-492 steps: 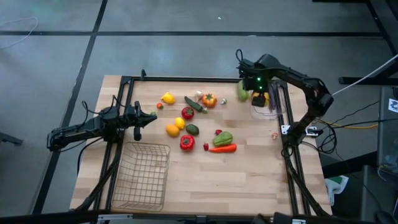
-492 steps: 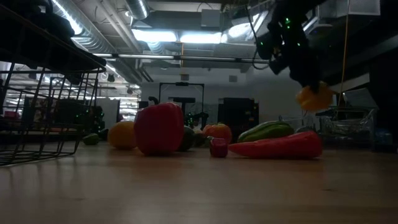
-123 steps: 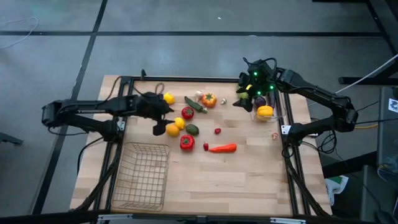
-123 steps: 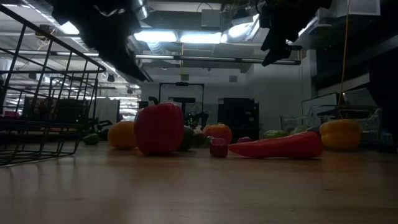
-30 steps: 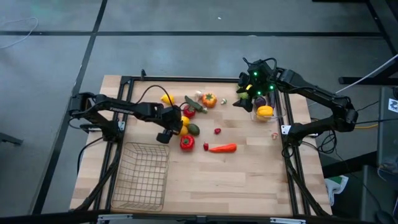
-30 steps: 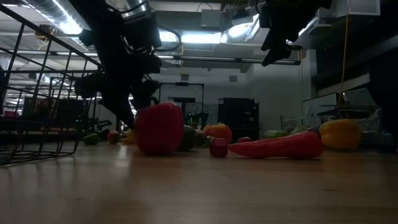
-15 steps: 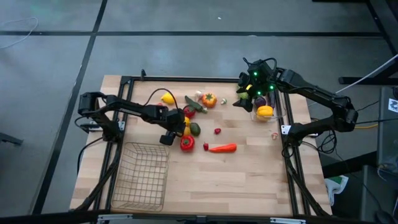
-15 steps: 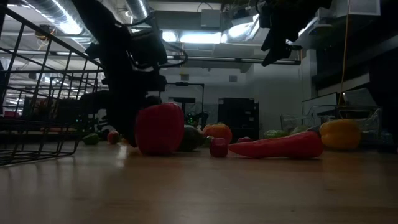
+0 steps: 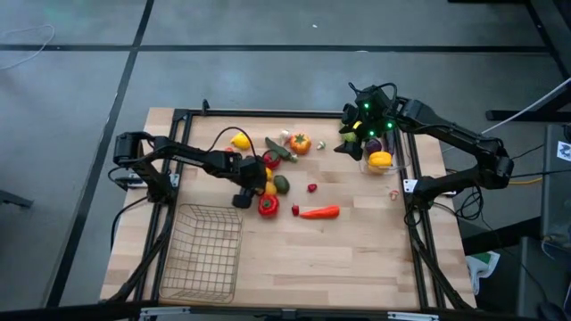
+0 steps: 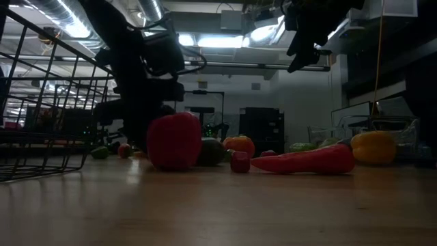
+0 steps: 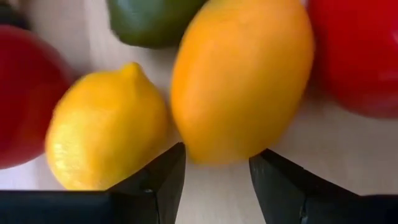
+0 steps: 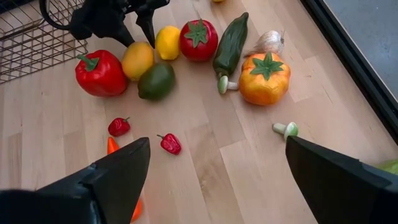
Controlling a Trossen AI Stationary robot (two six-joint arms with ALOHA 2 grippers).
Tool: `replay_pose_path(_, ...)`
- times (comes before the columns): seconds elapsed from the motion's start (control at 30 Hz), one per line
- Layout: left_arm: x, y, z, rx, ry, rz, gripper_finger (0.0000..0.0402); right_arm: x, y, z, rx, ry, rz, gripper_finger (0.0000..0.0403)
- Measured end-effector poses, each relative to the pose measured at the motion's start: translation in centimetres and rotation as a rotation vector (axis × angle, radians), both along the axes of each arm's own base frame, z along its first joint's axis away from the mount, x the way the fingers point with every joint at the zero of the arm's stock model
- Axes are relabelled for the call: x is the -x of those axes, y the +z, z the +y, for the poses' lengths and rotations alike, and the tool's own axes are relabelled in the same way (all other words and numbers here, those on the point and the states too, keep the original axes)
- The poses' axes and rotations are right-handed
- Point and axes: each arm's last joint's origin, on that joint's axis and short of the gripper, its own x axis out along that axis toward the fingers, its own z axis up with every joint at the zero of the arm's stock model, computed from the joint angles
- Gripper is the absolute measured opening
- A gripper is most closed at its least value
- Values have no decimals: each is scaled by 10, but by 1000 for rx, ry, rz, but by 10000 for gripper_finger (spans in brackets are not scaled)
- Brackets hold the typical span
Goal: Sort produce into baskets
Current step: Put the bottom yellow lemon into the wire basket, then put the bottom lemon into the wire basket
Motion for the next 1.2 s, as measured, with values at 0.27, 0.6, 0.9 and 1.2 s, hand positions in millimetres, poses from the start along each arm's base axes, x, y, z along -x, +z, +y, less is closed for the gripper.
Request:
replay_pose_path(0.27, -3, 3, 0, -137, 103, -12, 173, 0, 0, 0, 0, 0, 0, 372)
replay_pose_path(0.6, -5, 3, -14, -167, -16, -2, 173, 0, 0, 0, 0, 0, -1, 372)
replay_pose_path(0.9, -5, 3, -18, -165, -27, -4, 172, 0, 0, 0, 0, 0, -1, 372)
replay_pose_path(1.2, -5, 2, -20, -181, -73, 9, 172, 0, 0, 0, 1, 0, -1, 372)
